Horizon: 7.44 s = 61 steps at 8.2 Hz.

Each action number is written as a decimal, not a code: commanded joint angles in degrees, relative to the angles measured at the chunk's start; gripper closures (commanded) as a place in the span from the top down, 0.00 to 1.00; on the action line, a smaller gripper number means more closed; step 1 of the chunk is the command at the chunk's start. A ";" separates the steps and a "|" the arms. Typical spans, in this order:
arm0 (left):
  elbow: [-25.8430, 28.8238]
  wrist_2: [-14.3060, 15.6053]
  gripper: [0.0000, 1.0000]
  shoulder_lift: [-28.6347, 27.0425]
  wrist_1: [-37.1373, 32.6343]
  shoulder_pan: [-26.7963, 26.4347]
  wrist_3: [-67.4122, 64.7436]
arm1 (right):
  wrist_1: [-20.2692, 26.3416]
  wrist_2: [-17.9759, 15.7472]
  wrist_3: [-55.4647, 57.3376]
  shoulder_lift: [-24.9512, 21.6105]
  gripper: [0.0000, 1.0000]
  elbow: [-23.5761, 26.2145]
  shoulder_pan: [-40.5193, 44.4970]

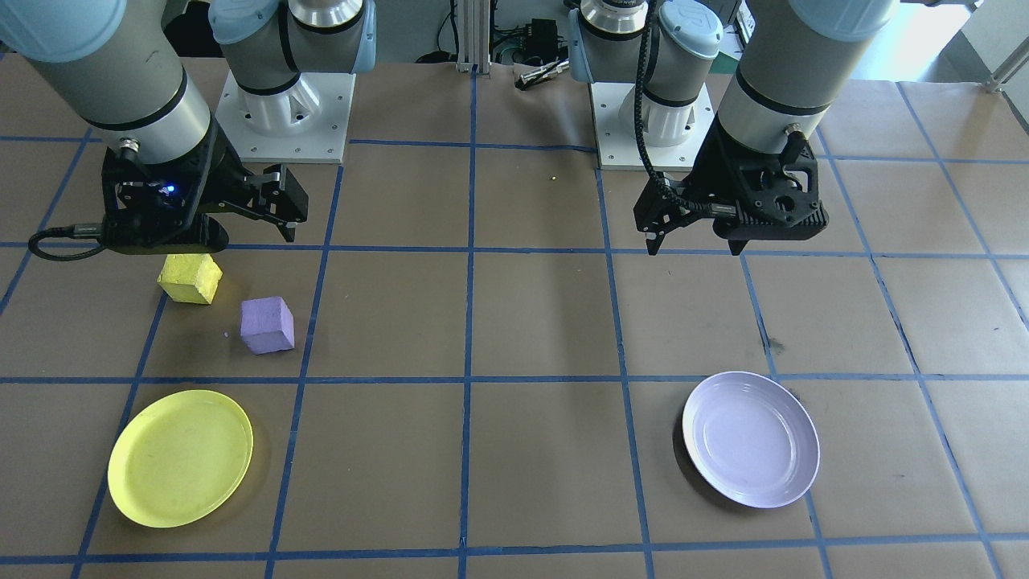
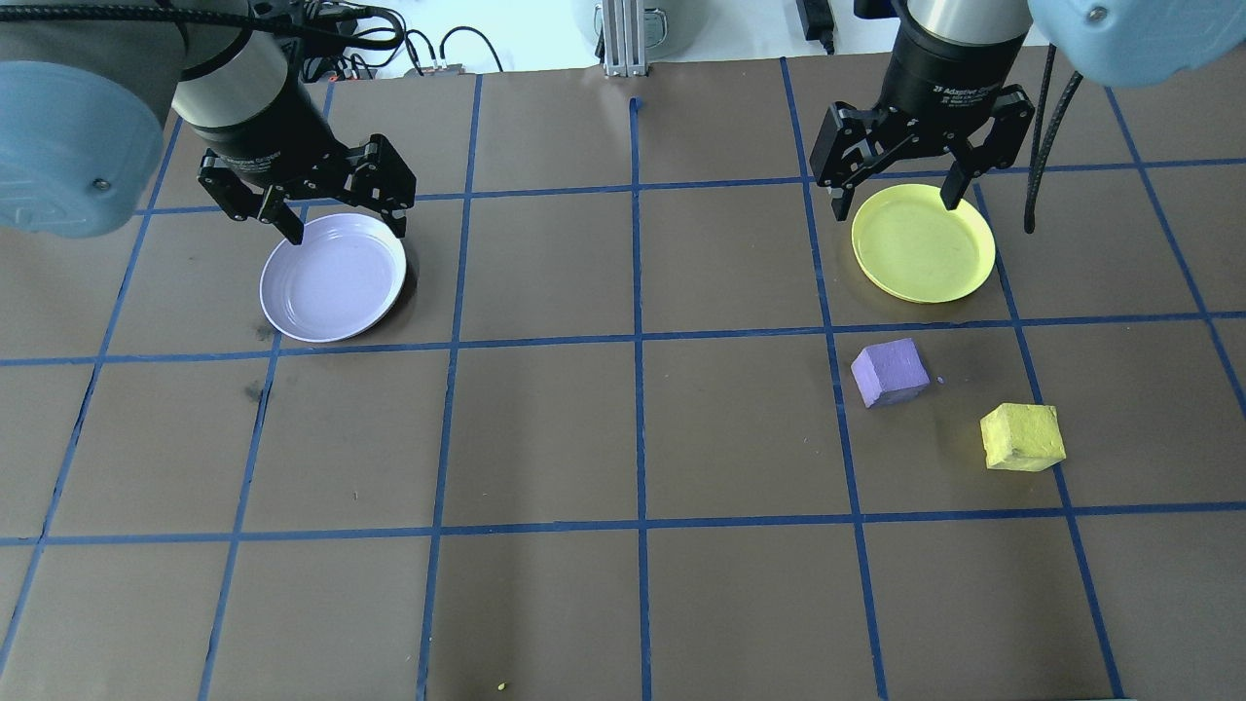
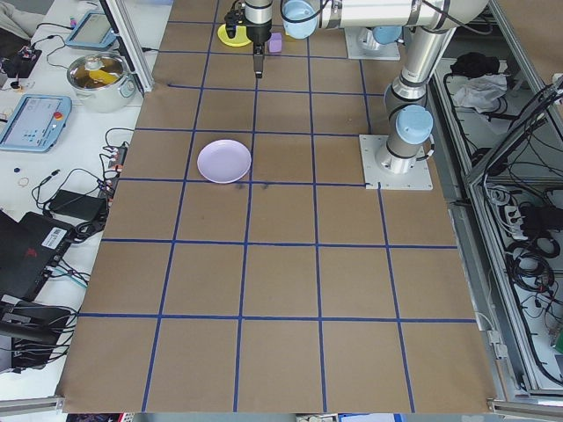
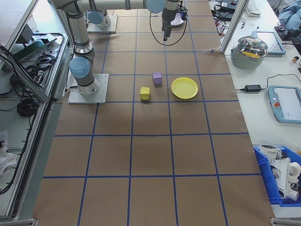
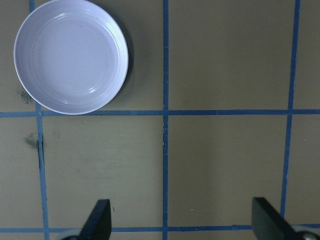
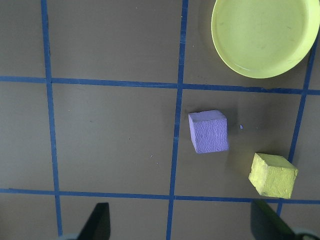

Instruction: Sort blocks by color into plates

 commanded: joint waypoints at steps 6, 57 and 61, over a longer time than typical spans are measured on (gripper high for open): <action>-0.48 0.08 1.00 0.20 -0.08 0.00 0.04 | -0.78 -0.53 -1.81 0.02 1.00 3.35 -2.33; -1.19 3.86 1.00 0.37 -0.34 0.17 0.13 | -34.71 5.45 7.48 7.84 0.25 25.45 14.74; -1.19 3.68 1.00 0.29 -0.26 0.70 0.13 | -36.74 2.65 17.48 14.50 0.33 17.72 32.87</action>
